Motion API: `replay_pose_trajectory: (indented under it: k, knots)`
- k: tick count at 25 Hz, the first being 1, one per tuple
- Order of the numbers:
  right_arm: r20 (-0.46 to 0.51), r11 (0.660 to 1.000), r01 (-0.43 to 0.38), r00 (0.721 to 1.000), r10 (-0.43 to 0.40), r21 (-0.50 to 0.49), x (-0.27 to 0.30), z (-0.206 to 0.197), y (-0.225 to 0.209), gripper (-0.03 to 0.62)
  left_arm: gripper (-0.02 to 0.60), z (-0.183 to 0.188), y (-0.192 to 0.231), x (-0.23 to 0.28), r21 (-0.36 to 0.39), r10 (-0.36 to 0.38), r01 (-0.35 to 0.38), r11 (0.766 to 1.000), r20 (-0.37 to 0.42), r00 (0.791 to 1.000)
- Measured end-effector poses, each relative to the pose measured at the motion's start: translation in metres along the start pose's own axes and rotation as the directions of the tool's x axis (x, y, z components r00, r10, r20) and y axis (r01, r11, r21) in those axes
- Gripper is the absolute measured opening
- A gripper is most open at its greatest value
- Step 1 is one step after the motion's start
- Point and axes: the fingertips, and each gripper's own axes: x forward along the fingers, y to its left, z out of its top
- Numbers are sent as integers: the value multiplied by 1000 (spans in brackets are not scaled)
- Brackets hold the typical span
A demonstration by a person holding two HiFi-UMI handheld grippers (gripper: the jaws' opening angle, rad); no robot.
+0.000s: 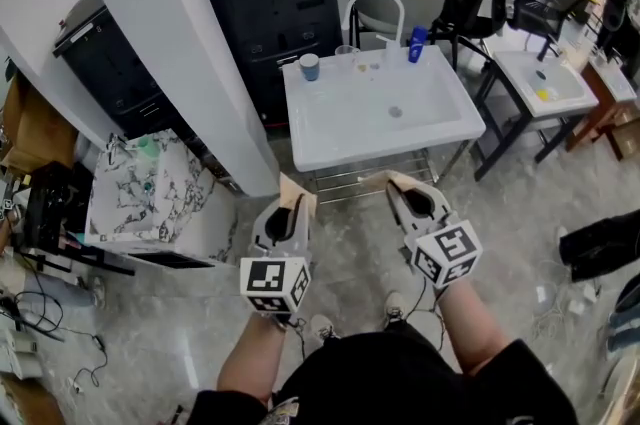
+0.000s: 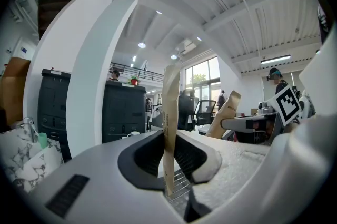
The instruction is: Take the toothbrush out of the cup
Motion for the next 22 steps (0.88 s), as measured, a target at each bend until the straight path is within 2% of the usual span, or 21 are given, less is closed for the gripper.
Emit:
replay_pose_trajectory:
  k: [22]
  knots:
    - [16,1000,-17,1000,17,19,-19,4,-22,23,46,7,-28,4,1,17,-17,1000,8,1000]
